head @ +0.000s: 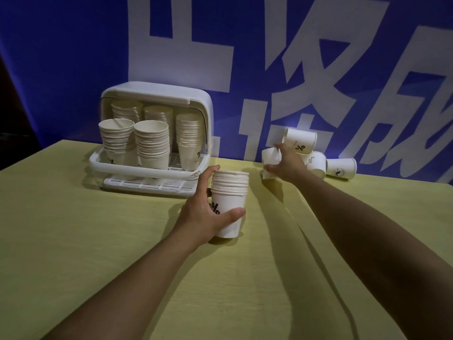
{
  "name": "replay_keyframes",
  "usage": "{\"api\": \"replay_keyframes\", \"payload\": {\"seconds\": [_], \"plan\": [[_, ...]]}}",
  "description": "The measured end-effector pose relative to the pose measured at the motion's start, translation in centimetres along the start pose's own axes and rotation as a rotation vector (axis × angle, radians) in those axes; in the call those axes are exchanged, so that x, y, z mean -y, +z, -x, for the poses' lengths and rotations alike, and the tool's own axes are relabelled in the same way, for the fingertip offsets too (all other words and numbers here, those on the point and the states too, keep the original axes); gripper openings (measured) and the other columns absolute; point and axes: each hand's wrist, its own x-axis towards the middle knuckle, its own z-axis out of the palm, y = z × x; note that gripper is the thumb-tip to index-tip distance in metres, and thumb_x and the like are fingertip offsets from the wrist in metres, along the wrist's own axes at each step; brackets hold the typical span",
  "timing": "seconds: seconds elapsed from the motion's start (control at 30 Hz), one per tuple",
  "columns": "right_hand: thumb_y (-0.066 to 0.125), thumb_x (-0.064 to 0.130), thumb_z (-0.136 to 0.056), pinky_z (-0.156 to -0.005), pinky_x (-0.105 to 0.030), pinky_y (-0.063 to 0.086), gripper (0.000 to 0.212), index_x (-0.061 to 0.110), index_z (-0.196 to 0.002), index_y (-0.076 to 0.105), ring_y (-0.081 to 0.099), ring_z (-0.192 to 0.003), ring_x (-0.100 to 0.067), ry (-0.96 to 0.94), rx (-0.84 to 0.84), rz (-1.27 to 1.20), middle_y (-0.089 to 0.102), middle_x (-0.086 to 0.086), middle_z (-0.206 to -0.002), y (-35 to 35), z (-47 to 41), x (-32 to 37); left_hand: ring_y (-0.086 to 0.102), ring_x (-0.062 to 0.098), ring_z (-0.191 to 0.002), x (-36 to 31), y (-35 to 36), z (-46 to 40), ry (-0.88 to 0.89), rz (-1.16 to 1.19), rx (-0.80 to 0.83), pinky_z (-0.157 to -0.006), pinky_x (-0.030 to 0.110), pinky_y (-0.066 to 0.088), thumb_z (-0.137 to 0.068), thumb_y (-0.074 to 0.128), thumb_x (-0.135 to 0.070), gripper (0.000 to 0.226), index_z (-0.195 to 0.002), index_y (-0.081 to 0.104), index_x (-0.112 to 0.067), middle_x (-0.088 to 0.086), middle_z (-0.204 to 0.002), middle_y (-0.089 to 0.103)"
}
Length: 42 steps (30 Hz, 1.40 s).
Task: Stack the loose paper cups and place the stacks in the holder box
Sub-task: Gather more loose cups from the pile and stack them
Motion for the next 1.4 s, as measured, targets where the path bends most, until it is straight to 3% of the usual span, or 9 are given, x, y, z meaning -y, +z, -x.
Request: {"api": "replay_keyframes", "payload": {"seconds": [0.23,0.37,0.53,0.6,0.8,1.0,1.13,1.27,1.4], "plan": [[0.083,0.017,-0.08,-0.105,-0.045,0.046,0.086,0.032,-0.149,0.034,0.047,-0.129,-0.019,-0.088,-0.182,-0.37,0.044,0.001,-0.147,-1.5,7.3,0.4,0.056,0.011,-0.111,0.1,0.2,0.5,0.046,0.001,0.088,-0.075,0.023,0.05,-0.074,0.086,-0.045,0.099,-0.137,0.015,-0.072,-0.009,-0.132,0.054],[0.082,0.022,-0.081,-0.094,-0.031,0.052,0.067,0.038,-0.134,0.044,0.05,-0.12,-0.013,-0.077,-0.259,-0.478,0.046,0.002,-0.139,-2.1,12.1,-0.9,0.064,0.017,-0.11,-0.2,0.6,1.0,0.047,-0.003,0.153,-0.087,0.045,0.059,-0.07,0.087,-0.047,0.103,-0.139,0.016,-0.074,-0.003,-0.128,0.061],[0.072,0.021,-0.091,-0.061,-0.013,0.052,0.036,0.024,-0.117,0.048,0.063,-0.098,-0.01,0.112,-0.316,-0.9,0.061,0.002,-0.113,-2.7,15.4,-2.3,0.069,0.013,-0.098,-1.0,1.4,1.3,0.038,0.041,0.203,-0.075,0.034,0.061,-0.05,0.079,-0.063,0.097,-0.129,0.027,-0.08,-0.007,-0.116,0.065],[0.071,0.022,-0.091,-0.055,-0.011,0.047,0.031,0.018,-0.108,0.046,0.062,-0.086,-0.014,0.159,-0.354,-1.003,0.065,-0.007,-0.107,-3.2,15.3,-2.7,0.07,0.017,-0.099,-1.4,2.2,1.0,0.042,0.027,0.224,-0.08,0.04,0.062,-0.051,0.079,-0.063,0.095,-0.131,0.029,-0.078,-0.001,-0.119,0.066],[0.065,0.03,-0.094,-0.09,-0.036,0.055,0.059,0.035,-0.141,0.029,0.063,-0.105,-0.016,0.125,-0.285,-1.102,0.058,-0.002,-0.123,-4.3,15.0,-3.7,0.068,0.014,-0.103,-4.5,5.9,0.1,0.085,-0.184,0.405,-0.09,0.041,0.059,-0.074,0.084,-0.049,0.098,-0.138,0.016,-0.076,-0.001,-0.131,0.059],[0.059,0.03,-0.099,-0.08,-0.03,0.055,0.075,0.048,-0.154,0.01,0.06,-0.105,-0.012,0.04,-0.296,-1.021,0.052,0.014,-0.114,-5.3,15.0,-4.6,0.065,0.015,-0.101,-6.1,10.9,-1.6,0.188,-0.336,0.311,-0.089,0.032,0.052,-0.076,0.083,-0.051,0.113,-0.151,-0.001,-0.061,0.003,-0.136,0.06],[0.058,0.027,-0.099,-0.07,-0.017,0.05,0.068,0.042,-0.153,0.018,0.059,-0.099,-0.004,0.02,-0.253,-0.95,0.05,0.021,-0.113,-5.4,15.3,-4.4,0.065,0.018,-0.097,-5.6,12.4,-2.3,0.23,-0.348,0.228,-0.082,0.032,0.054,-0.077,0.08,-0.055,0.115,-0.149,-0.009,-0.062,0.002,-0.131,0.061],[0.055,0.03,-0.101,-0.073,-0.019,0.049,0.043,0.039,-0.139,0.038,0.06,-0.105,-0.011,0.043,-0.248,-1.0,0.056,0.004,-0.119,-5.3,15.2,-4.5,0.061,0.016,-0.098,-5.0,13.6,-2.7,0.266,-0.278,0.149,-0.084,0.037,0.056,-0.076,0.081,-0.054,0.118,-0.136,-0.019,-0.075,-0.001,-0.13,0.059],[0.053,0.036,-0.102,-0.077,-0.018,0.047,0.03,0.037,-0.131,0.052,0.055,-0.111,-0.005,-0.01,-0.189,-0.892,0.056,0.011,-0.124,-4.1,15.8,-4.1,0.057,0.011,-0.106,-3.3,13.9,-2.8,0.247,-0.07,0.073,-0.078,0.024,0.049,-0.08,0.082,-0.046,0.114,-0.146,-0.009,-0.066,-0.003,-0.145,0.049]]}}
